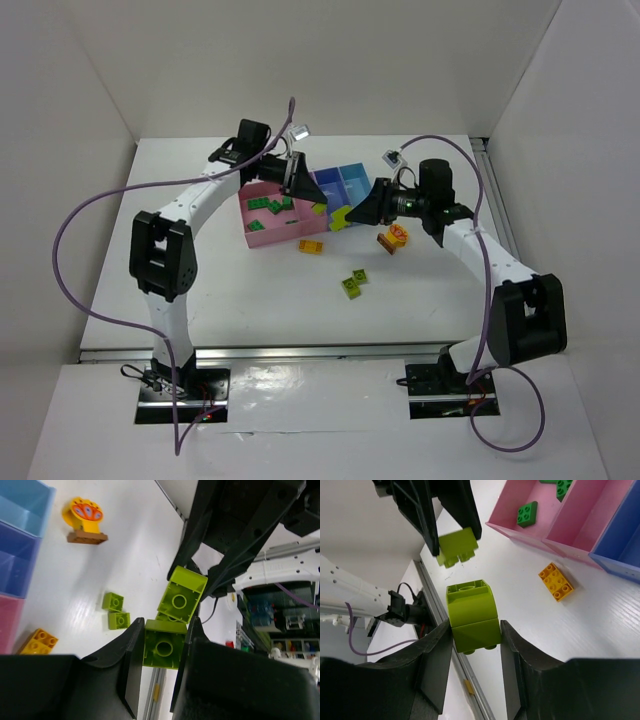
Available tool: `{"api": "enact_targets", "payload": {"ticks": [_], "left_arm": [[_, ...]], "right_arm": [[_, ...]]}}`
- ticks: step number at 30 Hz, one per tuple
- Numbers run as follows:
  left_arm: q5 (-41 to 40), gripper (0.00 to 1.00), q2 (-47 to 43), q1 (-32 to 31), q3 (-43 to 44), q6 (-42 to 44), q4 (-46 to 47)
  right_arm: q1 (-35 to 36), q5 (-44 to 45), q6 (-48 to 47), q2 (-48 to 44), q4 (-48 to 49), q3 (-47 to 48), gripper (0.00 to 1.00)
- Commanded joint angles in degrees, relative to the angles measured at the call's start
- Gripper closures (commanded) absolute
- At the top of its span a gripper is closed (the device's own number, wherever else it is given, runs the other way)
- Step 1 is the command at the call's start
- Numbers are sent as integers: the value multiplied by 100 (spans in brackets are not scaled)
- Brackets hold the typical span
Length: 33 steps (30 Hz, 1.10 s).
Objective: Sort the legos into containers by color
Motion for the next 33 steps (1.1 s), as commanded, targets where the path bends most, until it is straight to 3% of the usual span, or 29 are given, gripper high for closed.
{"api": "enact_targets", "payload": {"ticks": [1,8,10,15,21,27,28,29,30,31,33], "left_arm": [[-28,100,83,42,30,-219,446],[-168,100,268,94,91,-386,561],[-571,100,329,147,161,-587,561],[-2956,100,671,147,661,-983,-61],[-4480,100,970,95,890,-1396,-168],[-4800,100,1603,42,1629,-1397,-475],[-4800,97,1656,42,1786,-1397,-563],[-4861,85,1709,42,1875,-1344,-634],[-4862,58,1787,42,1971,-1344,-721],[-4862,47,1788,42,2033,-1292,-792],[-4810,34,1736,42,2034,-1230,-845]], "right_arm": [[-83,-67,-92,73,-9,1,83],[-135,117,119,353,168,70,83],[-135,336,119,406,88,132,83],[-135,899,57,468,-175,351,83],[-188,1181,57,355,-377,352,83],[-188,1234,4,302,-500,352,83],[-188,1234,4,301,-553,352,83],[-188,1234,4,301,-553,352,83],[-188,1234,4,301,-553,352,83],[-188,1234,4,301,-553,352,83],[-188,1234,4,248,-553,352,83]]}}
